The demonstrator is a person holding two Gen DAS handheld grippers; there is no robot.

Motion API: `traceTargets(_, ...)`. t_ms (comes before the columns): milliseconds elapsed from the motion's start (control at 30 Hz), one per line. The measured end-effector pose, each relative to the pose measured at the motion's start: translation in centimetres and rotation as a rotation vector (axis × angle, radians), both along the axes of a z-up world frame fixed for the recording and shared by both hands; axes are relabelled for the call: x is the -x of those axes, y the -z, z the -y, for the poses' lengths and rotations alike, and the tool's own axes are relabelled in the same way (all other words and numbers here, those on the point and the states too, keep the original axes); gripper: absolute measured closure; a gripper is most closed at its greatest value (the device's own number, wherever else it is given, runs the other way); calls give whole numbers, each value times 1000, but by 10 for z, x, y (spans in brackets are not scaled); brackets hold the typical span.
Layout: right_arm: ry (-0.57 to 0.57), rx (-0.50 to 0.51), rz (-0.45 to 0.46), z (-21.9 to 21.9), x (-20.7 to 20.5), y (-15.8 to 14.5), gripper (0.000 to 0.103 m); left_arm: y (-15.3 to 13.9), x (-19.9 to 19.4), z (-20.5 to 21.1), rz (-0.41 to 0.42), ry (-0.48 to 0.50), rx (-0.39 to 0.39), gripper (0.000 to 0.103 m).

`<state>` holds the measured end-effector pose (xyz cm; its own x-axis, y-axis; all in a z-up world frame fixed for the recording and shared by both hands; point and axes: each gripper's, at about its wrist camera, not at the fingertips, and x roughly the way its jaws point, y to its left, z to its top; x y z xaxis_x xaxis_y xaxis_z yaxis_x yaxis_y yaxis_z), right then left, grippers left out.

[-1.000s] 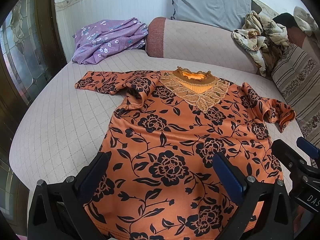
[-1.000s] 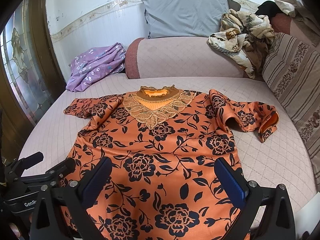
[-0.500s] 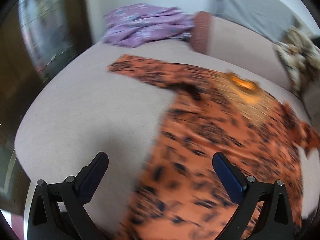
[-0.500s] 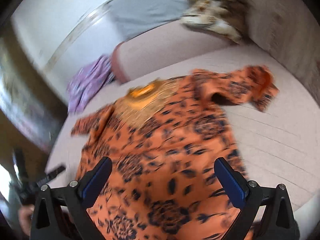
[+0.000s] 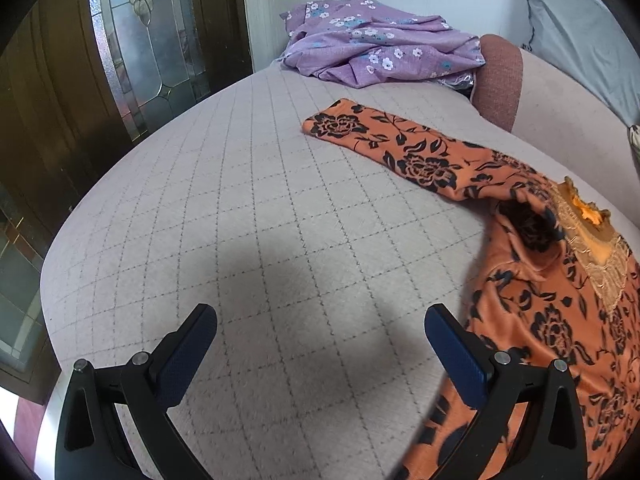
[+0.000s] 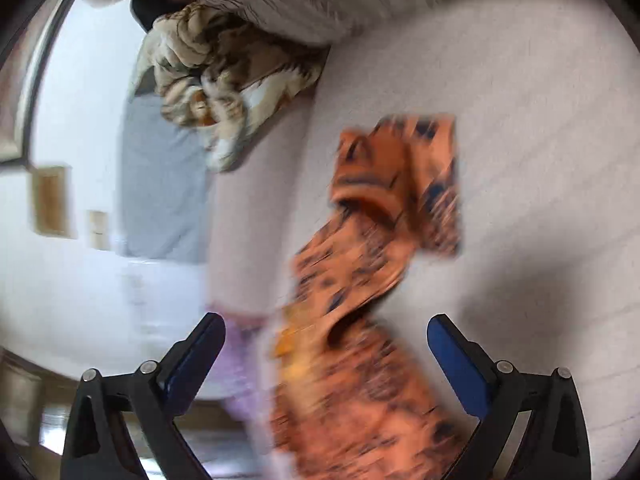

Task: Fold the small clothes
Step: 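Grasp the blouse sleeve cuff with the right gripper and lift it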

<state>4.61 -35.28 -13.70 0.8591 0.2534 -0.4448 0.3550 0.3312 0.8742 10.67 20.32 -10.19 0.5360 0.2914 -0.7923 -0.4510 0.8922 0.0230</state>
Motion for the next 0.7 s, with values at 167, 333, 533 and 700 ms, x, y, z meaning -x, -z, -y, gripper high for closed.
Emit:
traceTargets(167, -92, 831, -236, -47, -51, -49, 1, 11, -6, -1, -12, 1, 44, 0)
traceTargets(333, -212, 1029, -413, -48, -110, -16, 83, 13, -7, 6, -10, 23, 38, 0)
traceTargets(533, -190, 969, -481, -10, -138, -37, 95, 11, -6, -1, 19, 5, 106, 0)
traceTargets(700, -241, 887, -172, -40, -147, -155, 95, 6, -7, 8, 41, 41, 107, 0)
